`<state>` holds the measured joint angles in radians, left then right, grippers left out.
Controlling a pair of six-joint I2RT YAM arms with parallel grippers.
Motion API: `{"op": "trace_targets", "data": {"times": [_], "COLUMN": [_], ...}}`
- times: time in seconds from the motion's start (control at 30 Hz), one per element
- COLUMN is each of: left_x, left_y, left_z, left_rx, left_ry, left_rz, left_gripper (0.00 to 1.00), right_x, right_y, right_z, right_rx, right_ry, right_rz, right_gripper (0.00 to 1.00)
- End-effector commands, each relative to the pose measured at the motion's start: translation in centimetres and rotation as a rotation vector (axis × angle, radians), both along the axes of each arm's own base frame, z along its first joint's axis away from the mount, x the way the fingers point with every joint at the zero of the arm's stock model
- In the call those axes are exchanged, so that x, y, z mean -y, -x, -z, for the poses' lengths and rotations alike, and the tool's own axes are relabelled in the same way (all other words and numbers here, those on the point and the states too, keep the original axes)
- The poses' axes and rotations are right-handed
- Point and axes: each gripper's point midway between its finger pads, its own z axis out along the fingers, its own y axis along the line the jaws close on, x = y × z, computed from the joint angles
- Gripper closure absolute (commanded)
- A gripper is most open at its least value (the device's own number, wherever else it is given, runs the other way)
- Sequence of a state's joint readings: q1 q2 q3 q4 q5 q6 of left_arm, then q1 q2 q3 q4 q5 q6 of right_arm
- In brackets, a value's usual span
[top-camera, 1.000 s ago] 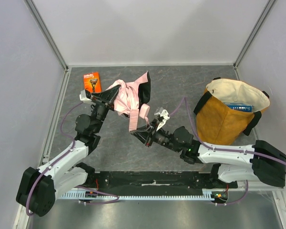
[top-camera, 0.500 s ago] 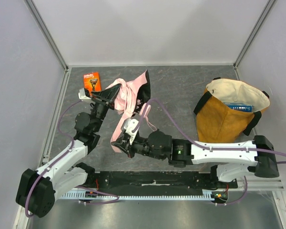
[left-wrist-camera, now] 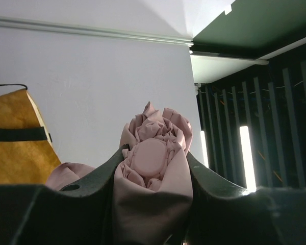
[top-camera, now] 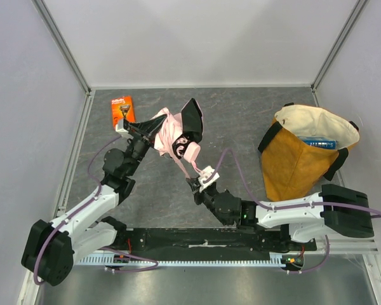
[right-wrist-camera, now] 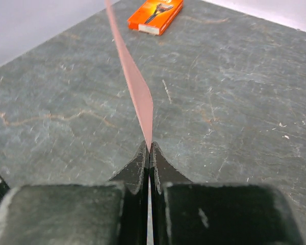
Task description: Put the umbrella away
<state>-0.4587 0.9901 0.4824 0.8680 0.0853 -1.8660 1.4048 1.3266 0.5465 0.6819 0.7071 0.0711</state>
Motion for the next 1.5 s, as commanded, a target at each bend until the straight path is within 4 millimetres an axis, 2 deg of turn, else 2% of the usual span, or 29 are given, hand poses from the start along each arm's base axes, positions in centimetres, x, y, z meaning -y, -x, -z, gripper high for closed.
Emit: {"op": "trace_targets", "data": {"times": [0.0, 0.1, 0.3, 0.43, 0.5, 0.57, 0.67, 0.8, 0.93, 1.0, 1.07, 1.17, 1.27, 1.43, 1.47], "left_x": [-1.8, -0.4, 1.6, 2.1, 2.2, 2.6, 3.2, 3.7, 4.1, 3.8, 4.0, 5.3, 6.2, 6.3, 6.2], "left_y": [4.5, 5.7, 7.6, 8.7, 9.0, 9.0, 9.2, 9.9, 10.3, 10.2, 9.8, 10.0, 9.8, 8.5, 8.2], "left_z": [-9.2, -10.1, -10.6, -10.5, -9.8, -8.3, -5.7, -2.6, 0.2, 0.8, 0.8, -0.1, 0.2, 0.2, -0.2], "left_rx": [0.109, 0.121, 0.118, 0.111, 0.087, 0.022, -0.067, -0.137, -0.192, -0.217, -0.214, -0.165, -0.155, -0.161, -0.155], "left_ry": [0.349, 0.330, 0.325, 0.301, 0.274, 0.233, 0.167, 0.082, 0.047, 0.042, 0.030, -0.002, -0.027, 0.015, 0.021], "left_rz": [0.174, 0.262, 0.375, 0.410, 0.417, 0.424, 0.443, 0.470, 0.499, 0.475, 0.459, 0.534, 0.573, 0.559, 0.555], "left_gripper": [0.98, 0.98, 0.98, 0.98, 0.98, 0.98, 0.98, 0.98, 0.98, 0.98, 0.98, 0.98, 0.98, 0.98, 0.98], "right_x": [2.3, 3.6, 4.2, 5.8, 6.9, 7.4, 8.1, 10.4, 10.9, 10.6, 9.4, 7.6, 7.6, 5.8, 5.3], "right_y": [-2.9, -6.1, -10.9, -14.8, -16.5, -17.7, -19.0, -20.4, -19.9, -19.7, -19.2, -17.9, -16.4, -11.6, -10.8], "right_z": [-1.4, -1.5, -4.1, -4.3, -4.8, -5.8, -7.7, -10.0, -10.6, -10.0, -8.9, -5.9, -2.0, 3.9, 4.6], "right_rx": [0.038, 0.024, 0.081, 0.069, 0.068, 0.074, 0.106, 0.122, 0.116, 0.101, 0.061, -0.040, -0.156, -0.408, -0.455], "right_ry": [-0.115, -0.184, -0.222, -0.248, -0.276, -0.285, -0.274, -0.298, -0.293, -0.274, -0.259, -0.237, -0.234, -0.166, -0.162], "right_rz": [0.133, 0.138, 0.177, 0.236, 0.259, 0.261, 0.269, 0.262, 0.233, 0.216, 0.151, 0.055, 0.051, -0.067, -0.083], "right_gripper": [1.00, 1.00, 1.00, 1.00, 1.00, 1.00, 1.00, 1.00, 1.00, 1.00, 1.00, 1.00, 1.00, 1.00, 1.00]}}
